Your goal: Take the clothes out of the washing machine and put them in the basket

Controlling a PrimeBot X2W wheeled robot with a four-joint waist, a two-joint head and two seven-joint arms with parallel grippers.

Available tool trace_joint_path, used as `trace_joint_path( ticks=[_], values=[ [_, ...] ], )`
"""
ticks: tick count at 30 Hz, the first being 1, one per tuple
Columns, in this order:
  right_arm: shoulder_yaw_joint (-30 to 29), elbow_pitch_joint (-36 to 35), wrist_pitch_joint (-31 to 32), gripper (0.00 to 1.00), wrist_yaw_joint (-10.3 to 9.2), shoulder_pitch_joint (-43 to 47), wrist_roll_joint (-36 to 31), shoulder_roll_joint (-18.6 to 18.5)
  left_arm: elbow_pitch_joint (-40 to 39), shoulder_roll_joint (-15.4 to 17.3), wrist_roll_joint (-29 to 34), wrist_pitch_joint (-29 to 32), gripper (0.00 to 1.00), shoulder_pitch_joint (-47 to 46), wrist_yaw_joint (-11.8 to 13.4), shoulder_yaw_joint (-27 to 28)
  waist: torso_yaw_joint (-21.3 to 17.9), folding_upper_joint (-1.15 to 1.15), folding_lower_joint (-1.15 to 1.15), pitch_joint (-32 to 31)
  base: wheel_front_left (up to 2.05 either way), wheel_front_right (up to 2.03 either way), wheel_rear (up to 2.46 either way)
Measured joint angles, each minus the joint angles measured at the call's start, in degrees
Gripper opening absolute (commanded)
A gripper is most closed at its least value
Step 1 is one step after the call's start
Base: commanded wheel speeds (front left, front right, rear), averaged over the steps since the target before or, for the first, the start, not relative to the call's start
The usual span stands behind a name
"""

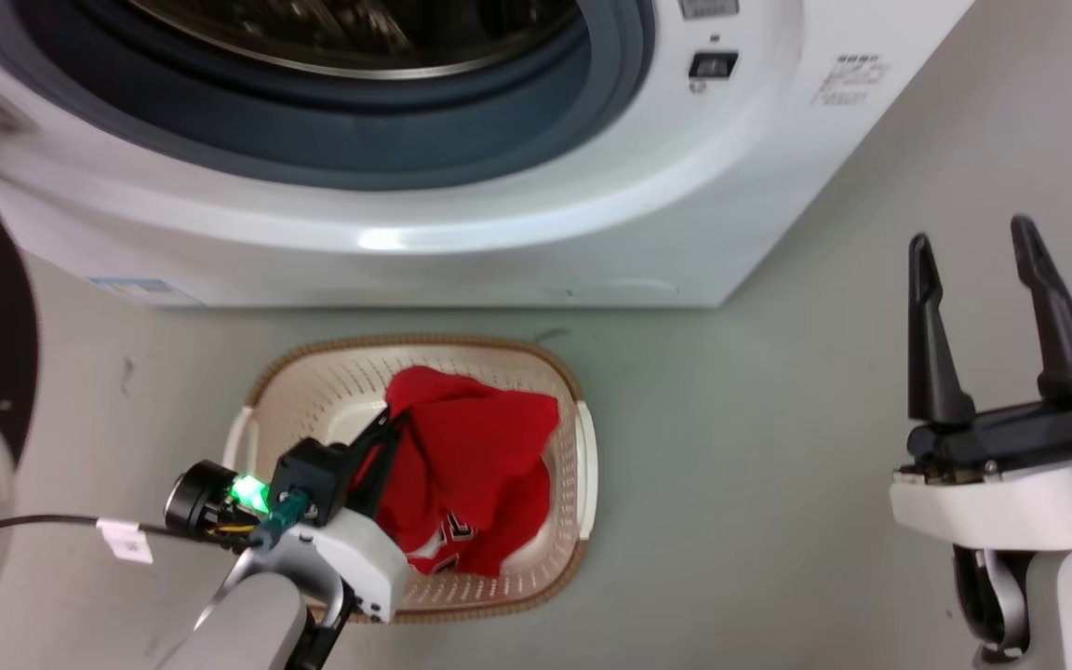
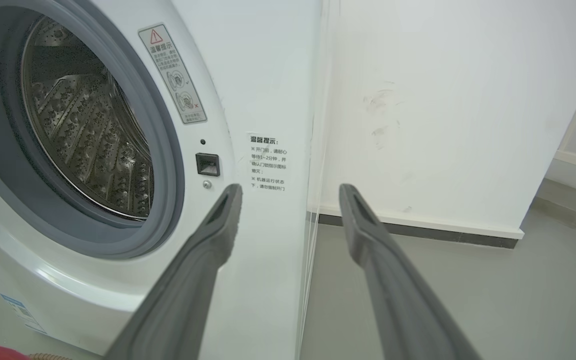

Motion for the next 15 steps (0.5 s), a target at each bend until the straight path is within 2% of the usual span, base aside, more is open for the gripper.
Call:
trace_joint_path(
  ticks=[5, 6, 15],
  values=[
    [-0.42, -0.63, 0.0, 1.0, 0.0, -2.8, 0.23, -0.01, 12.37, -2.44, 0.04, -1.46, 0.0, -5.2, -1.97, -0.14, -1.42, 0.0, 0.0, 5.65, 0.0, 0.0, 0.0],
    [-0.42, -0.92, 0.0, 1.0, 0.0, -3.8, 0.56, -0.03, 17.55, -2.97, 1.13, -1.7, 0.0, -7.89, -2.34, -0.67, -2.1, 0.0, 0.0, 7.87, 0.0, 0.0, 0.0],
    [-1.01, -2.34, 0.0, 1.0, 0.0, -7.2, 2.31, -0.03, 37.46, -6.69, 2.82, -2.41, 0.0, -20.35, -4.56, -1.83, -5.55, 0.0, 0.0, 17.11, 0.0, 0.0, 0.0]
  ],
)
